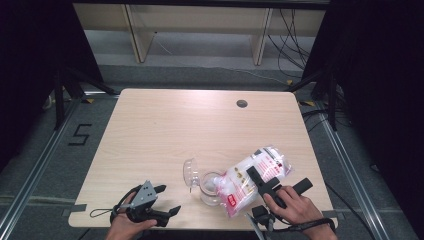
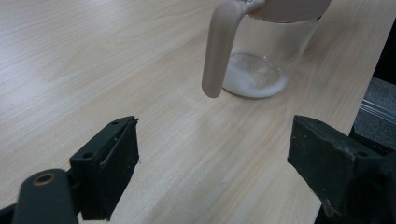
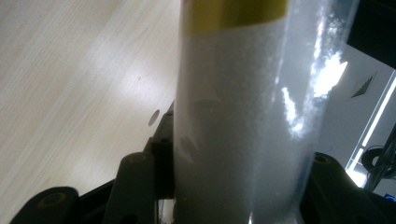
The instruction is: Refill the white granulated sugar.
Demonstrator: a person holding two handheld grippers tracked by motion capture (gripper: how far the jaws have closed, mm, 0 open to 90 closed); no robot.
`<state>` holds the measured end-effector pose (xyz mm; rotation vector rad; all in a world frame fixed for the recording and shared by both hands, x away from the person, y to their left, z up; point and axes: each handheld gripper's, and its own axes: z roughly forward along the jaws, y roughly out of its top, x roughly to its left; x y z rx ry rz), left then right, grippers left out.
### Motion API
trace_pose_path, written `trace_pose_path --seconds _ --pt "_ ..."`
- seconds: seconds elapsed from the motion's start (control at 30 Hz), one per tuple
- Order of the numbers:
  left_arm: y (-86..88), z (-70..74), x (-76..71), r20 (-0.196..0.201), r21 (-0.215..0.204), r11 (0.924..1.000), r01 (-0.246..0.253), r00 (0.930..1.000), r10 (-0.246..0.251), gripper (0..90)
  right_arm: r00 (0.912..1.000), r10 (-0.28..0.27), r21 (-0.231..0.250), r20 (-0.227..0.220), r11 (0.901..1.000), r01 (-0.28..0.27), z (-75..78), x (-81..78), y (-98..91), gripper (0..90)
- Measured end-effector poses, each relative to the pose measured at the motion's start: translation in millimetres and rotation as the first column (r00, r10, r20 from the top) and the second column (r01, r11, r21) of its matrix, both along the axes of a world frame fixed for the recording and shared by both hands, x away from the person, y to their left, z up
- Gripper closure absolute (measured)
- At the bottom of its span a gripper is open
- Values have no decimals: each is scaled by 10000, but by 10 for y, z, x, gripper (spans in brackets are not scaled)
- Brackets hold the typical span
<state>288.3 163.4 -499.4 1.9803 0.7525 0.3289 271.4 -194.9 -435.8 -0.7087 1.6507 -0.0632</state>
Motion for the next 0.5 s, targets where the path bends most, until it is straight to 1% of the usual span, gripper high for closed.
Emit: trace_pose_path --seconds 0.07,0.13,0.2,0.23,0.27,0.3,0.33,0.37,0.4,0.43,0.47,0.5 --pt "0 0 2 -16 16 10000 6 10000 -6 158 10000 -25 -23 30 10000 25 7 -4 -4 572" --pt "9 2 4 -4 138 9999 25 10000 -25 158 10000 -31 -16 41 10000 31 8 -4 -5 572" --pt "8 0 5 14 126 9999 6 10000 -7 158 10000 -22 -17 28 10000 22 7 -3 -6 573" --pt "17 1 11 53 322 9995 19 10000 -21 158 10000 0 -39 32 10000 0 6 -1 -3 573" --pt "13 1 2 -79 310 9995 -95 9999 97 158 10000 0 9 -15 10000 0 -2 0 -3 574" --pt "11 -2 2 -89 281 9995 -112 9999 114 158 10000 24 -40 -3 10000 -24 -7 1 -6 574" --pt "7 -9 5 -74 141 9999 -100 9999 101 158 10000 0 -7 -35 10000 0 -10 1 -1 574" --pt "1 -9 -1 -97 21 9999 -129 9999 129 158 9999 134 -198 -51 9997 -135 -3 9 10 575" --pt "7 -10 5 -58 132 9999 -111 9999 112 158 10000 -6 -51 -54 10000 6 -17 1 -1 575" --pt "8 -10 8 -40 212 9997 -112 9999 113 158 10000 -28 -10 -77 10000 28 -26 0 -3 575" --pt "7 -10 7 -38 190 9997 -131 9999 132 158 9999 -45 21 -97 10000 45 -28 -1 -4 576" --pt "-1 -13 1 -88 -57 9999 -127 9999 127 158 9998 -108 24 -167 9999 109 -23 -7 -5 576"
